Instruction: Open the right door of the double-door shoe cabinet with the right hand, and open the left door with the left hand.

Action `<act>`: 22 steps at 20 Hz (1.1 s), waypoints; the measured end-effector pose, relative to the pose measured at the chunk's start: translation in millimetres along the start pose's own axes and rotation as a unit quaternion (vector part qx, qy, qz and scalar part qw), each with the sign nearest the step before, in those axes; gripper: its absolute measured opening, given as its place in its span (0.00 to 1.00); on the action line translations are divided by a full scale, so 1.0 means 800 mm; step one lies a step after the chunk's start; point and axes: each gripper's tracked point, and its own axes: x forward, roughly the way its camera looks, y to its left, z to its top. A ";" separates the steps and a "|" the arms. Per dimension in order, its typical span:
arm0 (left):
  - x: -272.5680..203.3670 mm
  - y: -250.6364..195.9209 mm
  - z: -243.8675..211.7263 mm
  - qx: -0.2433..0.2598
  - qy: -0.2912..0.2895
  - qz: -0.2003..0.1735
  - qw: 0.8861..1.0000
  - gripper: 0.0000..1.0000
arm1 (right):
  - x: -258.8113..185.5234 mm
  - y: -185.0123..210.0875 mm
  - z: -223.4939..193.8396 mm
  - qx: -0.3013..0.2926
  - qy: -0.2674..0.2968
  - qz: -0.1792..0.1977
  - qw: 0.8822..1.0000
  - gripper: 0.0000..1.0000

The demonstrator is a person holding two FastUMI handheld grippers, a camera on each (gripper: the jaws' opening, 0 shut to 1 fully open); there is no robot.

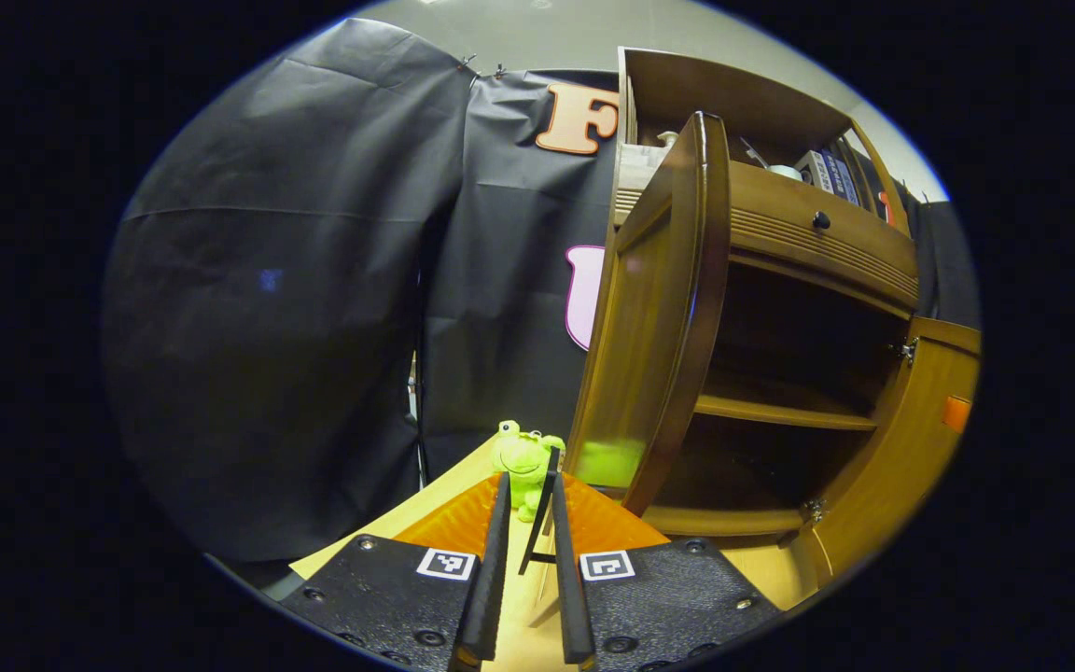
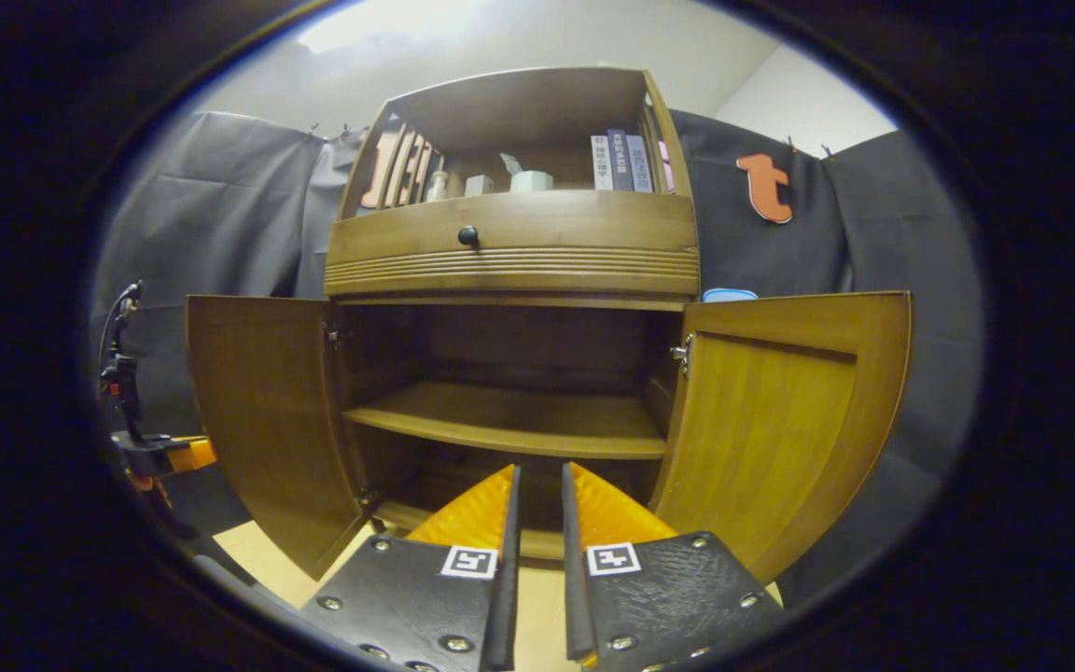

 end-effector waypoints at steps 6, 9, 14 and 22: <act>-0.003 0.040 0.014 -0.002 -0.010 0.039 0.999 0.19 | 0.008 0.008 -0.005 0.003 0.004 0.007 1.000 0.21; -0.007 0.060 0.017 -0.014 -0.011 0.059 0.998 0.27 | 0.011 0.014 -0.008 0.004 0.005 0.014 1.000 0.21; -0.019 0.063 0.028 -0.036 -0.023 0.072 0.996 0.19 | 0.015 0.021 -0.008 0.006 0.005 0.023 1.000 0.21; -0.049 0.031 0.122 -0.001 -0.118 0.093 0.989 0.18 | 0.004 0.005 0.001 0.001 -0.004 0.008 1.000 0.21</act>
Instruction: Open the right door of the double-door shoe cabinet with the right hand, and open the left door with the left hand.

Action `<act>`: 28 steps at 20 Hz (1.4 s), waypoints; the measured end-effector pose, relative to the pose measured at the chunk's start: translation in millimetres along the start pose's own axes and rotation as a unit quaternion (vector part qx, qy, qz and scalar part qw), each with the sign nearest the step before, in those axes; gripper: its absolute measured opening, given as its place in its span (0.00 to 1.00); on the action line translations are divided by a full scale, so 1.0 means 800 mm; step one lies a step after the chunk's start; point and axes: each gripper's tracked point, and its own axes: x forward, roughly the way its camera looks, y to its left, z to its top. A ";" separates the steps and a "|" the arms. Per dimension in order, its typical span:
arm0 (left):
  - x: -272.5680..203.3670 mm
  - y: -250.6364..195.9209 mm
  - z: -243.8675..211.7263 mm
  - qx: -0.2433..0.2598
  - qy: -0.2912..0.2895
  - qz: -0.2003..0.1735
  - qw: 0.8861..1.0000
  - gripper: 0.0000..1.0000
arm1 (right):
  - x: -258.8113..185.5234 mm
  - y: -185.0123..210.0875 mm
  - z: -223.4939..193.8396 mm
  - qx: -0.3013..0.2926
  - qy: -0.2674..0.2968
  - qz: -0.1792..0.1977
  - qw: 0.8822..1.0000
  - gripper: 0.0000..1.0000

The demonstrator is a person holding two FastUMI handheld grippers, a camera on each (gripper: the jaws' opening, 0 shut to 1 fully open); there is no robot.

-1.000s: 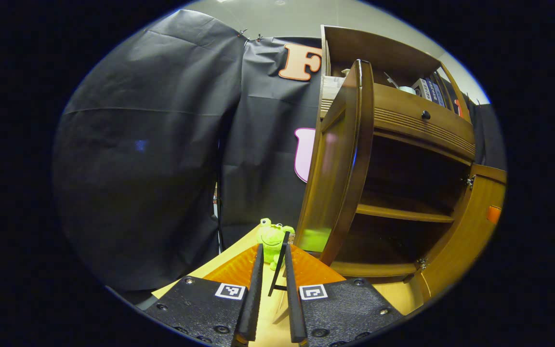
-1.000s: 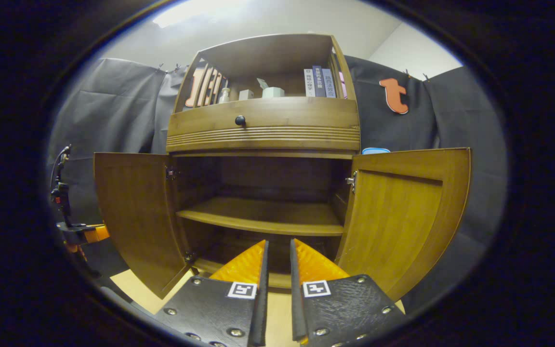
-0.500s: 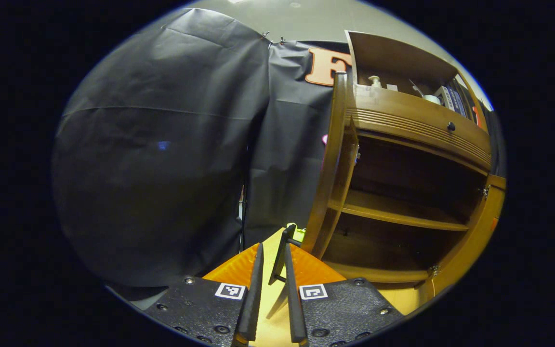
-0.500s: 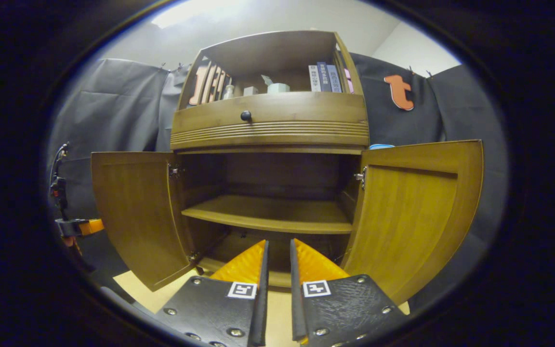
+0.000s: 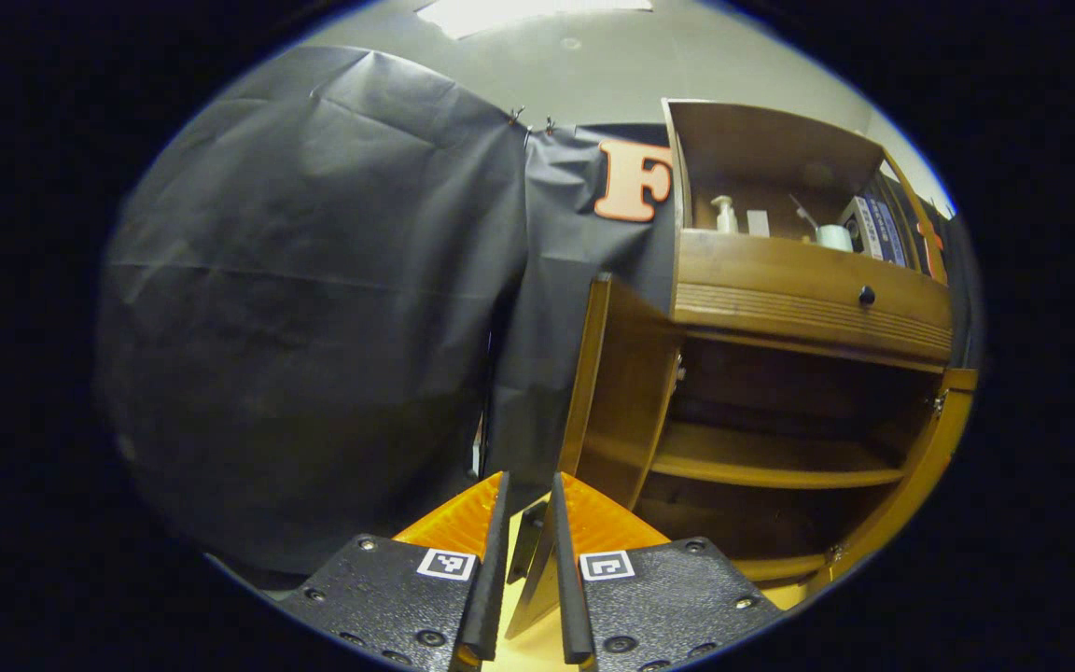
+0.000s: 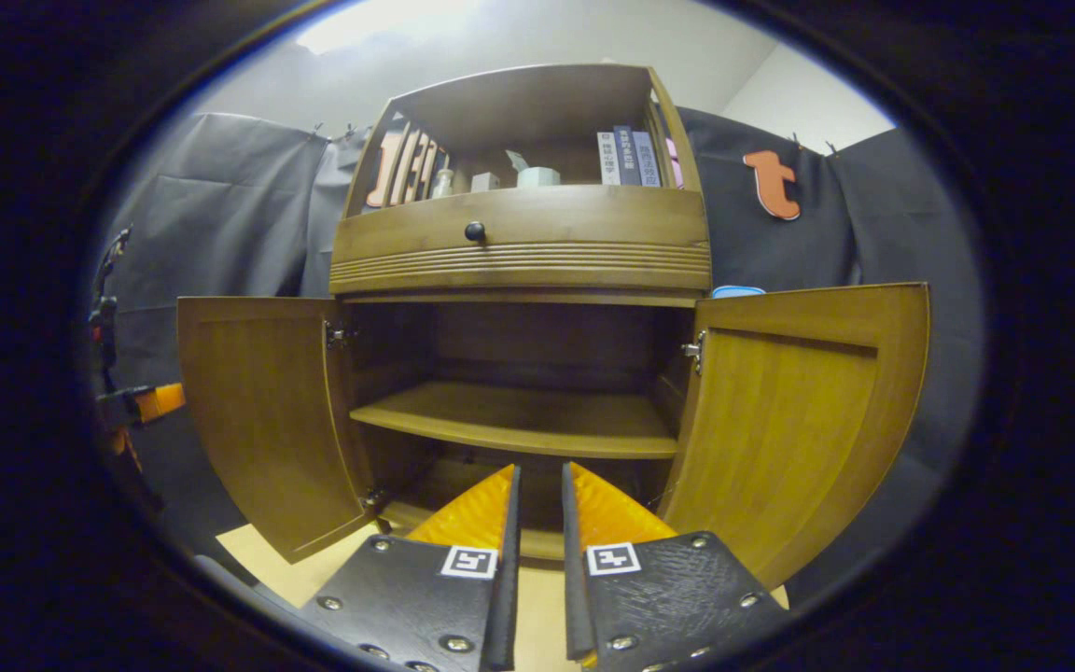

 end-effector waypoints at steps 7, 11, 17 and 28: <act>-0.012 -0.096 0.053 -0.010 -0.042 -0.076 0.996 0.32 | -0.010 -0.015 0.027 -0.006 -0.024 -0.022 0.999 0.21; -0.020 -0.176 0.051 -0.014 -0.034 -0.156 0.987 0.19 | -0.015 -0.002 0.055 -0.003 -0.051 -0.020 0.998 0.21; -0.040 -0.264 0.038 -0.021 -0.015 -0.242 0.970 0.23 | -0.025 0.015 0.073 0.006 -0.069 -0.026 0.997 0.21; -0.049 -0.304 0.017 -0.013 0.004 -0.274 0.962 0.41 | -0.031 0.018 0.073 0.023 -0.067 -0.048 0.996 0.20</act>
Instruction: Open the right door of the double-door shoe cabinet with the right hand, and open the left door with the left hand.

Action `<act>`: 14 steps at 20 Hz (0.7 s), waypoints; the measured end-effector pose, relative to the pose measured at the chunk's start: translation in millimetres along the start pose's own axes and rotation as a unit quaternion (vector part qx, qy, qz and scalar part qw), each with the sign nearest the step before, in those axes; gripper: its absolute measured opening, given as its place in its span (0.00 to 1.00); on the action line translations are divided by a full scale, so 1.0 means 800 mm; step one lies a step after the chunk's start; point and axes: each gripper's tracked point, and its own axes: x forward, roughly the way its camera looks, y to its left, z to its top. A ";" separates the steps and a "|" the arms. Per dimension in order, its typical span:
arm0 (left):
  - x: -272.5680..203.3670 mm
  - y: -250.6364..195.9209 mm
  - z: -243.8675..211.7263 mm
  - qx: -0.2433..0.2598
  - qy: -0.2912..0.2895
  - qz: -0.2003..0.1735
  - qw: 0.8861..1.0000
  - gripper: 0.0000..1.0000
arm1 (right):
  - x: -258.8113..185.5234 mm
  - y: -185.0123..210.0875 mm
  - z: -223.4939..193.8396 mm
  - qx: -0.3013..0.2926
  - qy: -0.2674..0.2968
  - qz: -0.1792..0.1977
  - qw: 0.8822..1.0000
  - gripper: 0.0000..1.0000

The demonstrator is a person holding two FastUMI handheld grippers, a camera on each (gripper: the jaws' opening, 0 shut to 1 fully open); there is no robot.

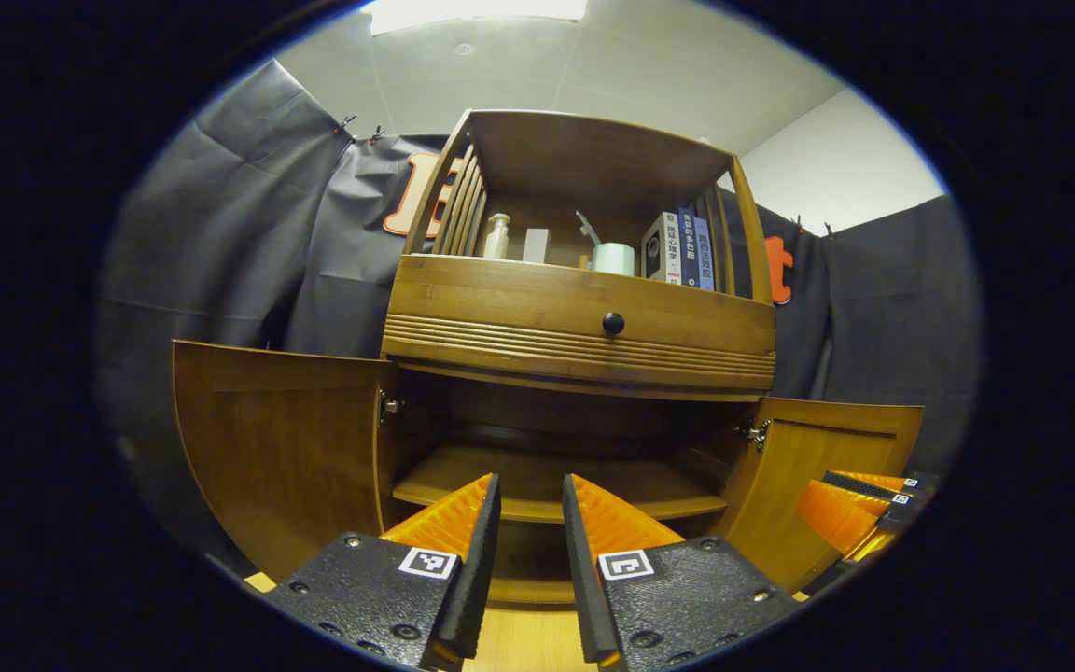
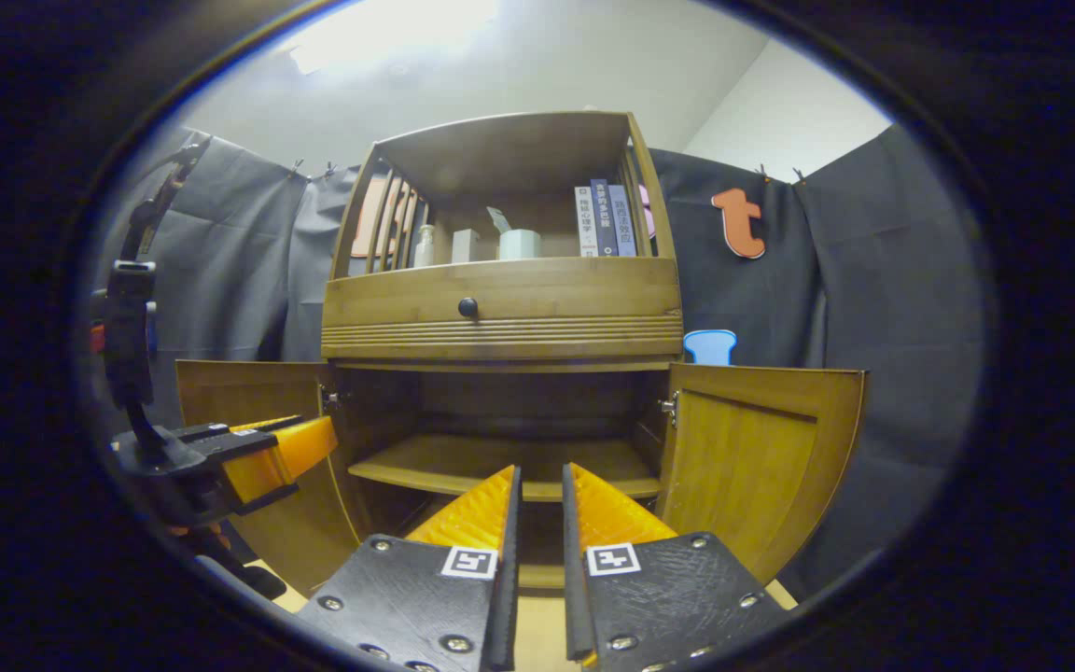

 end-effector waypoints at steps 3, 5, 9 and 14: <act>0.001 -0.003 0.000 -0.005 -0.003 -0.003 1.000 0.63 | 0.001 -0.002 0.001 0.000 -0.003 -0.007 1.000 0.20; 0.002 -0.003 0.002 -0.010 -0.006 -0.004 1.000 0.75 | 0.001 -0.002 0.003 0.001 -0.006 -0.010 1.000 0.20; 0.005 0.001 0.001 -0.007 -0.007 0.004 1.000 0.90 | 0.002 0.003 0.006 0.001 -0.010 -0.001 1.000 0.47; 0.005 0.003 -0.004 -0.007 -0.006 0.005 1.000 0.92 | 0.002 0.018 0.004 -0.003 -0.008 0.021 1.000 1.00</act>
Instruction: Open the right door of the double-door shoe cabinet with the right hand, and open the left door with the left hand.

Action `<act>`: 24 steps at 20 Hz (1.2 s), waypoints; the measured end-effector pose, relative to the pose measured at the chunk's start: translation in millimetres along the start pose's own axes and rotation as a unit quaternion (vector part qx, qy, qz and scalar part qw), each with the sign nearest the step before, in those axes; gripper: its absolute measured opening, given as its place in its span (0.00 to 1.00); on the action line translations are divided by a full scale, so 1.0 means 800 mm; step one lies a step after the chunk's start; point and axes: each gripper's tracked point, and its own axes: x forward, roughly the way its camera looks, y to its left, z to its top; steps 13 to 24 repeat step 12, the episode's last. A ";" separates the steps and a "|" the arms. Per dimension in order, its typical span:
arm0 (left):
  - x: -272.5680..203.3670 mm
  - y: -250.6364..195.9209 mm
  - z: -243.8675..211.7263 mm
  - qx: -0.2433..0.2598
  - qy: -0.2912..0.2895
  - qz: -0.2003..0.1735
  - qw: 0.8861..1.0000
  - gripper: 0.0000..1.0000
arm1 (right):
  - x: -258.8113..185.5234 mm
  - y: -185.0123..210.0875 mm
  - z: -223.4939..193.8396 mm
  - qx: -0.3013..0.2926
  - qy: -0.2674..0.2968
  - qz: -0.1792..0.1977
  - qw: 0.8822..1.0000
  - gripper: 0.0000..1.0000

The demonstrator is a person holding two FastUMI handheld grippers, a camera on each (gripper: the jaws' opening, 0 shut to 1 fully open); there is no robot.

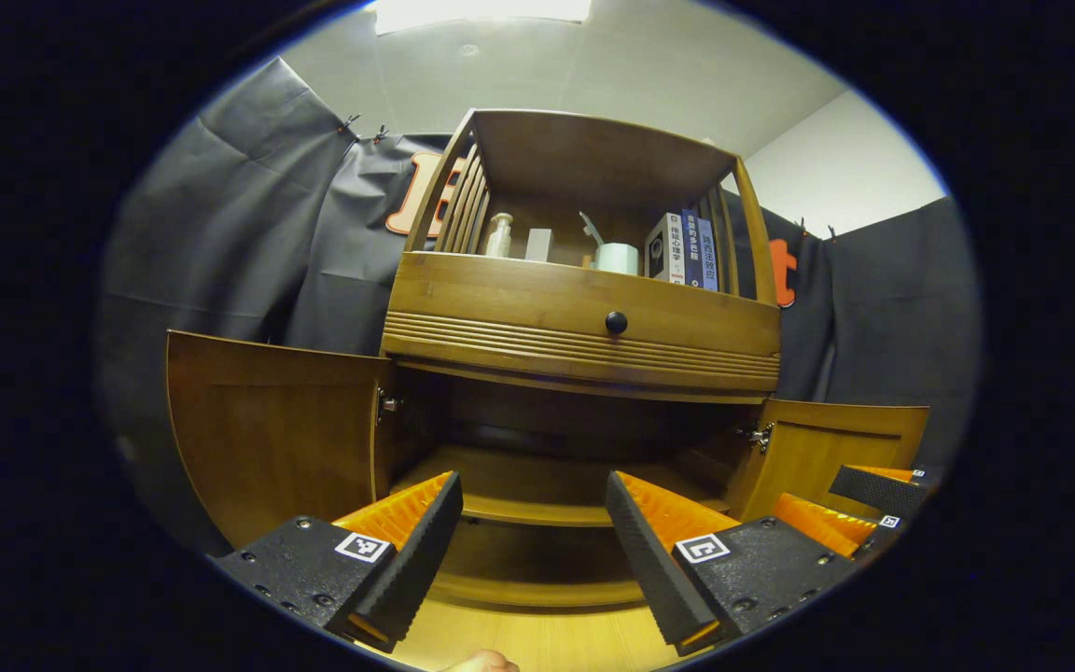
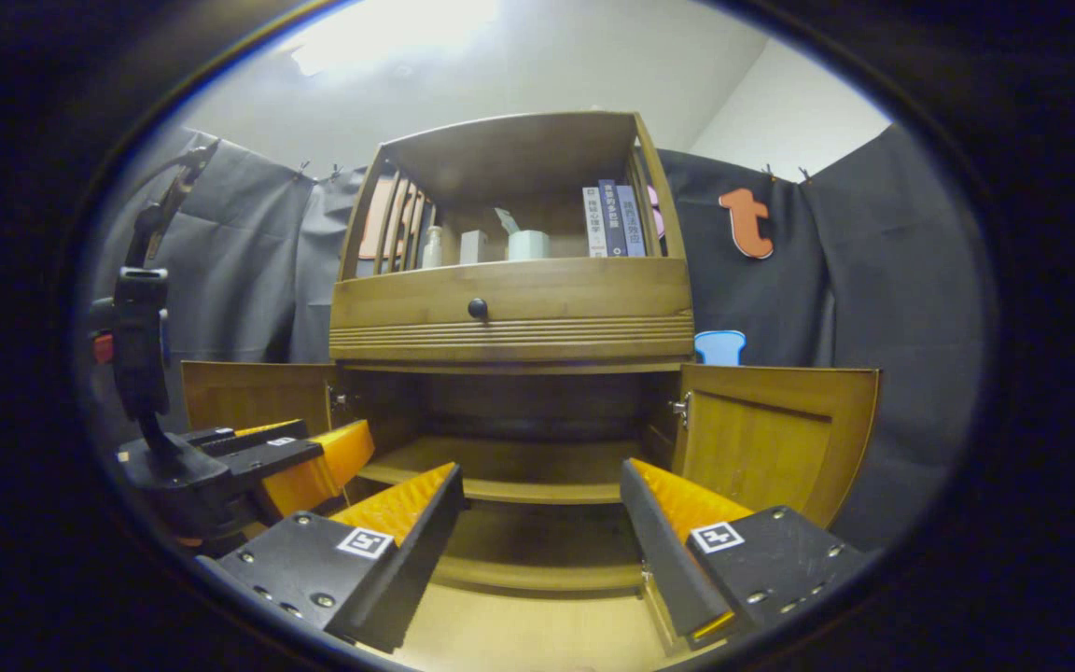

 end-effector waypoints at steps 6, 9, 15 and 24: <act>-0.001 -0.003 -0.006 0.005 0.004 -0.007 1.000 0.95 | 0.001 0.005 -0.002 -0.015 -0.003 0.003 1.000 1.00; 0.000 -0.003 -0.006 0.006 0.005 -0.008 1.000 0.92 | 0.002 0.004 -0.003 -0.016 -0.002 0.001 1.000 1.00; 0.001 -0.005 -0.004 0.007 0.003 -0.010 1.000 0.92 | 0.001 0.003 -0.002 -0.016 -0.004 -0.003 1.000 1.00; 0.001 -0.005 -0.004 0.007 0.003 -0.010 1.000 0.92 | 0.001 0.003 -0.002 -0.016 -0.004 -0.003 1.000 1.00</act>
